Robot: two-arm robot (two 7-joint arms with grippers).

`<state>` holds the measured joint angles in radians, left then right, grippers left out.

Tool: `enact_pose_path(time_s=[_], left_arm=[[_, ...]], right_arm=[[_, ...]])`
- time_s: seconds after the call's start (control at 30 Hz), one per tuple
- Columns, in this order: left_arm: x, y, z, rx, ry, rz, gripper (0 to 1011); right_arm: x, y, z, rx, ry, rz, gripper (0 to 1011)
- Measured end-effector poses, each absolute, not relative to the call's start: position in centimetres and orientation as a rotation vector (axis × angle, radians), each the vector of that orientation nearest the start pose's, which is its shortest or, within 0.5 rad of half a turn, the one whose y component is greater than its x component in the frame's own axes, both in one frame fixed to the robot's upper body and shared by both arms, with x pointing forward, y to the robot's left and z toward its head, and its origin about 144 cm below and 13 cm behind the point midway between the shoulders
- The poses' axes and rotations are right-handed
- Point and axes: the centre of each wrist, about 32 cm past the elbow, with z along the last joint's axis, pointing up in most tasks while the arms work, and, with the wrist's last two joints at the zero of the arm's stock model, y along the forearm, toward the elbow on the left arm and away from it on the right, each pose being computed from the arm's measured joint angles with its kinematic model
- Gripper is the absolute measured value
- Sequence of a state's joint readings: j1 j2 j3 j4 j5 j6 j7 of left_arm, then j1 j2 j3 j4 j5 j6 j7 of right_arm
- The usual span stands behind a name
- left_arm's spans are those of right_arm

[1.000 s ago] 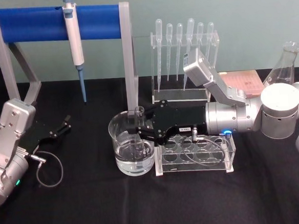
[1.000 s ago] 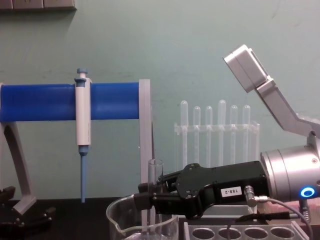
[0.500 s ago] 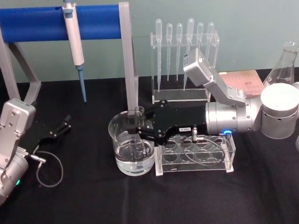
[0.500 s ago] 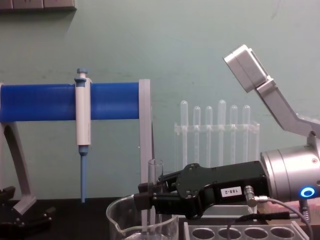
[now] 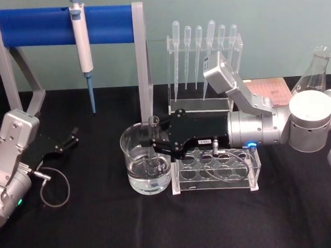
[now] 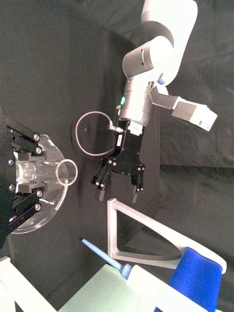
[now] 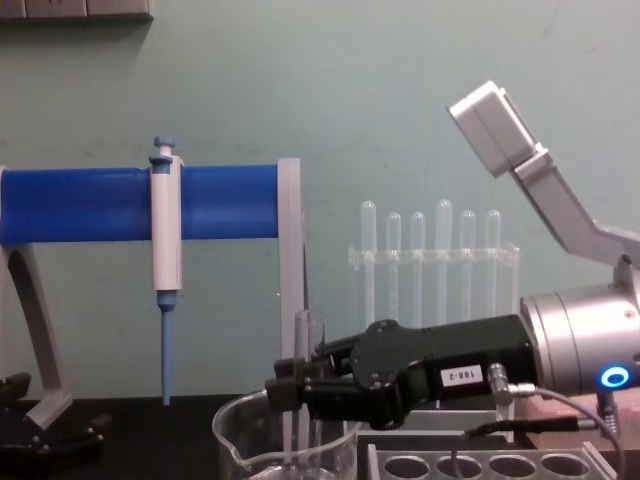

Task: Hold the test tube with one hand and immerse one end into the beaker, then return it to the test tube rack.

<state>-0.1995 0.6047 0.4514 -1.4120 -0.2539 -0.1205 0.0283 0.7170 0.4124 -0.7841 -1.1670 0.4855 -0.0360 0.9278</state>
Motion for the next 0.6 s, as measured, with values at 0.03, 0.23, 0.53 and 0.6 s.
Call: enact_pose_path(time_s=[0.03,0.23,0.53,0.6], left_arm=[[48.9,31.0,114.0,0.304,-0.285,1.248,1000],[48.9,31.0,114.0,0.304,-0.285,1.248,1000],[48.9,31.0,114.0,0.304,-0.285,1.248,1000],[48.9,31.0,114.0,0.304,-0.285,1.248,1000]], right_arm=[[60.1,-20.3,122.6,-0.224,-0.134,-0.178,238],[60.1,-20.4,123.8,-0.217,-0.152,-0.178,238],[59.9,-20.9,127.0,-0.178,-0.19,-0.175,238],[59.8,-21.0,127.9,-0.169,-0.202,-0.173,238]])
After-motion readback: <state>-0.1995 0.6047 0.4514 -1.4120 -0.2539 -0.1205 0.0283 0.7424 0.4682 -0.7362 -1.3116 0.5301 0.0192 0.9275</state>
